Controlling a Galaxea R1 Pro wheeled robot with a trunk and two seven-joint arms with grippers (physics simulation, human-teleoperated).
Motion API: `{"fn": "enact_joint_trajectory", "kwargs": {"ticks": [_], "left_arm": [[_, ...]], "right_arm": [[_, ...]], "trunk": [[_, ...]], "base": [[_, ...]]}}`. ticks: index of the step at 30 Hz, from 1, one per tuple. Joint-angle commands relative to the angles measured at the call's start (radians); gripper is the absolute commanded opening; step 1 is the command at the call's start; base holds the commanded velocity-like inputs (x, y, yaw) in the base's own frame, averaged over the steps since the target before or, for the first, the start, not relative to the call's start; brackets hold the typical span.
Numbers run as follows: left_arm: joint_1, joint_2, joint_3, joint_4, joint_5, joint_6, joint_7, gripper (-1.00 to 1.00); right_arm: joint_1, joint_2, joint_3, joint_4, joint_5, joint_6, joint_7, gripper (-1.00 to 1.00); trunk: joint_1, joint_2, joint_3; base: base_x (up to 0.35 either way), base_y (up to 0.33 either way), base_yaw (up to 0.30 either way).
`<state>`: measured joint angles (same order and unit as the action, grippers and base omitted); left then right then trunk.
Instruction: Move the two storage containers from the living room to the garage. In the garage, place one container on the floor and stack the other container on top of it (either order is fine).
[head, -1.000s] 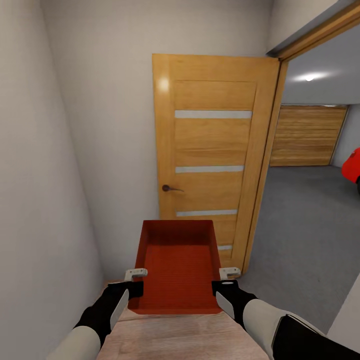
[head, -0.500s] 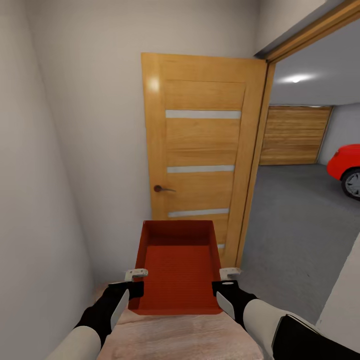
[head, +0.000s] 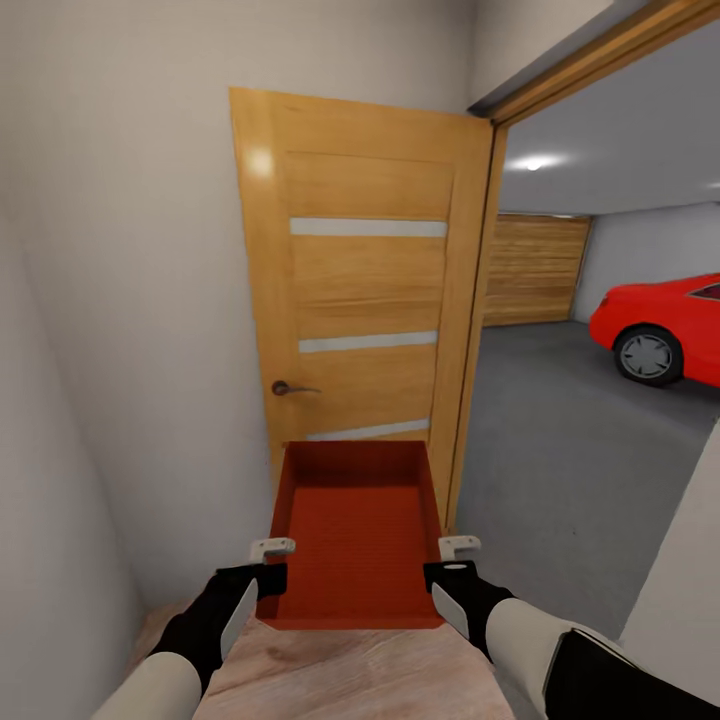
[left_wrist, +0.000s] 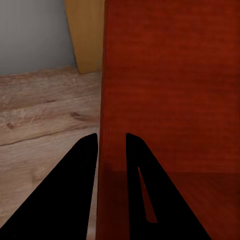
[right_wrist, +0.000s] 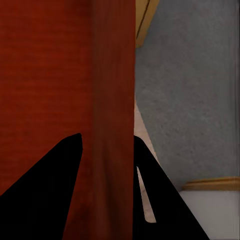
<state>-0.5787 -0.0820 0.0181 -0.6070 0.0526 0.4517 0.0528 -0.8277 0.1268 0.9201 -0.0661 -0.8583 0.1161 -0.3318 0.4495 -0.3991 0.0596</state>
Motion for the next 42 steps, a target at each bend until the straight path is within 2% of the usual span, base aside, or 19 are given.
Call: {"fn": "enact_joint_trajectory", "kwargs": {"ticks": [1, 37, 42], "left_arm": [[0.000, 0.001, 0.001, -0.003, -0.017, 0.007, 0.010, -1.00], [0.000, -0.001, 0.000, -0.002, -0.017, 0.007, 0.010, -1.00], [0.000, -0.001, 0.000, 0.004, -0.017, 0.007, 0.010, -1.00]], "right_arm": [[-0.001, -0.006, -0.003, 0.006, 0.002, 0.007, -0.020, -1.00], [-0.001, -0.006, -0.003, 0.006, 0.002, 0.007, -0.020, -1.00], [-0.001, -0.006, -0.003, 0.006, 0.002, 0.007, -0.020, -1.00]], "trunk": [[0.001, -0.001, 0.000], [0.001, -0.001, 0.000], [0.001, -0.001, 0.000]], "base": [[0.065, 0.036, -0.287], [0.002, 0.001, -0.287], [0.077, 0.072, -0.102]]}}
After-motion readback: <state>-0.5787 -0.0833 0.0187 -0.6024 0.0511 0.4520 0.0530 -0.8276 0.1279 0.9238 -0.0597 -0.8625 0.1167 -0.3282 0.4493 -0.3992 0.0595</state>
